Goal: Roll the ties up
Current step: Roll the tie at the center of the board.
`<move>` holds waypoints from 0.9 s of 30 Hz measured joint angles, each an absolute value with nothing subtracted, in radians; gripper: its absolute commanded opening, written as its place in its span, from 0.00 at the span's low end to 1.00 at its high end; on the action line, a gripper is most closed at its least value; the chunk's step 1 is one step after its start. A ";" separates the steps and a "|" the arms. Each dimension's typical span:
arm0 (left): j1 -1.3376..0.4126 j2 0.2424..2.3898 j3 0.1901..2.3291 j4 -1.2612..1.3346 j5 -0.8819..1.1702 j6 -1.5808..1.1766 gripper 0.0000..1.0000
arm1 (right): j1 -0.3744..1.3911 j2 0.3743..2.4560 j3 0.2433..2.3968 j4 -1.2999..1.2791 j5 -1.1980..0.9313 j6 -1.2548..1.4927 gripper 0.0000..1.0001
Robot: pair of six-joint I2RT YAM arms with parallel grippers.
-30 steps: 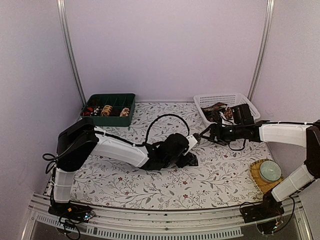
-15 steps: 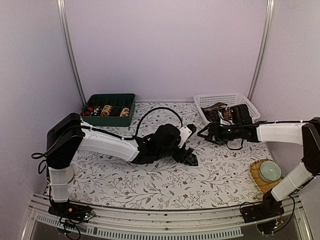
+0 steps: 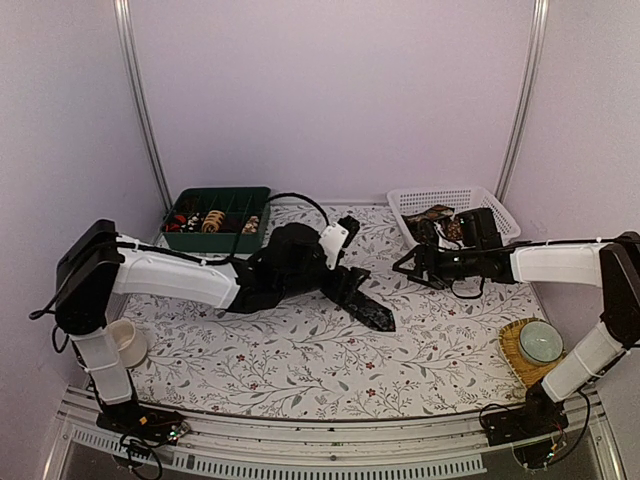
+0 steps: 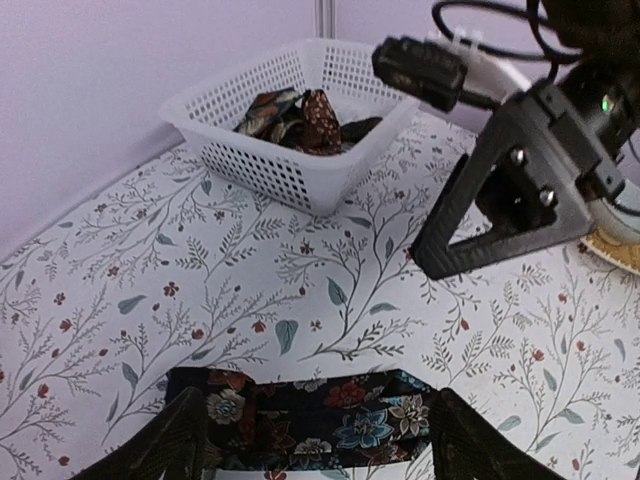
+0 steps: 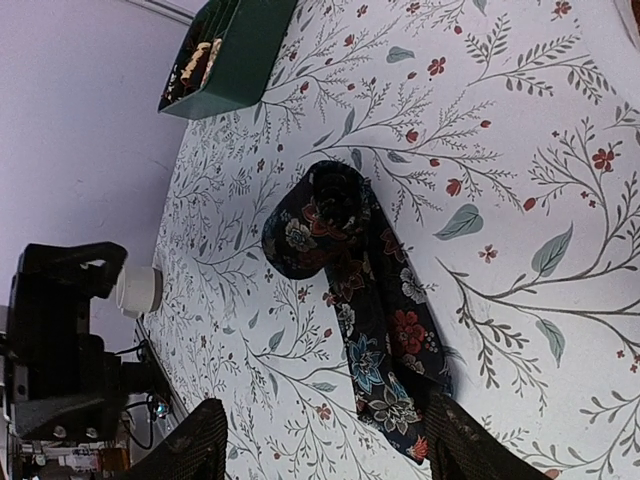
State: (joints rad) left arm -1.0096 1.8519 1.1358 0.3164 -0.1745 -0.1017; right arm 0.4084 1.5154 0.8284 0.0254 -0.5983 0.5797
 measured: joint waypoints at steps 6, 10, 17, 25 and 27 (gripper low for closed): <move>-0.895 1.767 1.096 0.384 -0.089 -0.197 0.75 | 0.436 1.549 0.842 0.031 -0.598 0.579 0.66; -0.793 1.794 1.066 0.393 -0.004 -0.302 0.75 | 0.487 1.604 0.898 0.044 -0.599 0.579 0.65; -0.673 1.881 0.965 0.498 0.170 -0.484 0.70 | 0.565 1.789 1.070 0.121 -0.607 0.592 0.63; -0.632 1.954 0.966 0.583 0.285 -0.590 0.68 | 0.604 1.964 1.211 0.187 -0.620 0.634 0.62; -0.628 1.983 0.972 0.607 0.306 -0.604 0.68 | 0.609 1.989 1.225 0.197 -0.626 0.642 0.62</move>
